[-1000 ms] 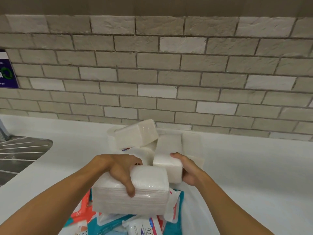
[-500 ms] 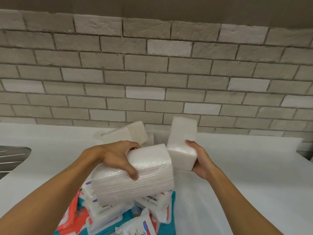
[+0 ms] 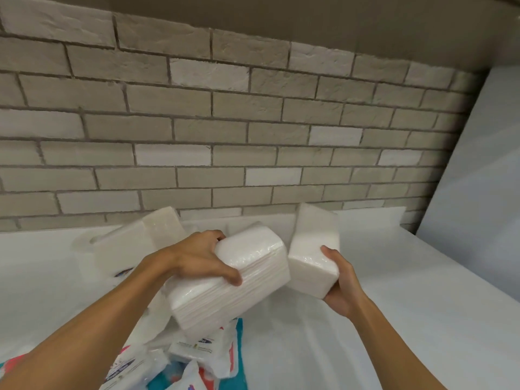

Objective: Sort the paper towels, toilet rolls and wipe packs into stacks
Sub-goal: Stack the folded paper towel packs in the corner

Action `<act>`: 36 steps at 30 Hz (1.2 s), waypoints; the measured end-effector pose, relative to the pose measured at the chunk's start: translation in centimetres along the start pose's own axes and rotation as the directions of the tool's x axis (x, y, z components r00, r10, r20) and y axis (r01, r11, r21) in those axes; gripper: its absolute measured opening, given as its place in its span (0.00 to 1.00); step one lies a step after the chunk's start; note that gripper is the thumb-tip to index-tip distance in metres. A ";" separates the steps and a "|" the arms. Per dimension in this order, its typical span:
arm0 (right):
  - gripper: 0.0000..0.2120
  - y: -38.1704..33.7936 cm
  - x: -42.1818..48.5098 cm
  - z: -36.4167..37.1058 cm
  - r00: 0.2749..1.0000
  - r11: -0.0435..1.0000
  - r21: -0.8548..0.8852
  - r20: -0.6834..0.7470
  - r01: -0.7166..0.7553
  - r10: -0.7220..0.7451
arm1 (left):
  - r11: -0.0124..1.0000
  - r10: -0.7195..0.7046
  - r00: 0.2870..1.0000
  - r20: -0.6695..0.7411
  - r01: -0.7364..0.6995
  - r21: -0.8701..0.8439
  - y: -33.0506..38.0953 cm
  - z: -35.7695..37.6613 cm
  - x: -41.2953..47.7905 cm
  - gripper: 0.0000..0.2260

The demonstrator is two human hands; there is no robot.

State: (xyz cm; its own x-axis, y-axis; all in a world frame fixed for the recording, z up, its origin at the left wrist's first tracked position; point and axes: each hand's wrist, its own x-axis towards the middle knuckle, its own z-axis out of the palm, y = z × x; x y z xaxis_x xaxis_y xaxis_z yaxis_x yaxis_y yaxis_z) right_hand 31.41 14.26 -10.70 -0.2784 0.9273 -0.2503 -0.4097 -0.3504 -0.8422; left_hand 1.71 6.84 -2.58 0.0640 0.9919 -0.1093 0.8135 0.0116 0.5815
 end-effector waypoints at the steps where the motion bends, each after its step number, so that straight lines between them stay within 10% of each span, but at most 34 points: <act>1: 0.25 -0.2 -0.3 -0.8 1.000 1.000 -0.006 -0.020 0.005 -0.005 | 1.000 -0.005 1.000 0.000 0.005 0.005 0.4 0.3 0.6 0.34; 36: 0.24 -18.2 8.3 -36.0 0.956 0.964 -0.260 -0.292 -0.047 -0.032 | 0.945 -0.324 0.940 -0.110 0.327 0.010 27.6 25.6 28.9 0.41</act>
State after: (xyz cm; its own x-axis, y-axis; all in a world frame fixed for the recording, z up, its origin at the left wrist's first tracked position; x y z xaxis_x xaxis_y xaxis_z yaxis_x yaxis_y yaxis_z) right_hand 67.86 33.04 -14.65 0.0007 0.9360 -0.3520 -0.1559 -0.3476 -0.9246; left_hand 40.83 32.65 -10.28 -0.2672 0.9421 -0.2025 0.7954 0.3342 0.5057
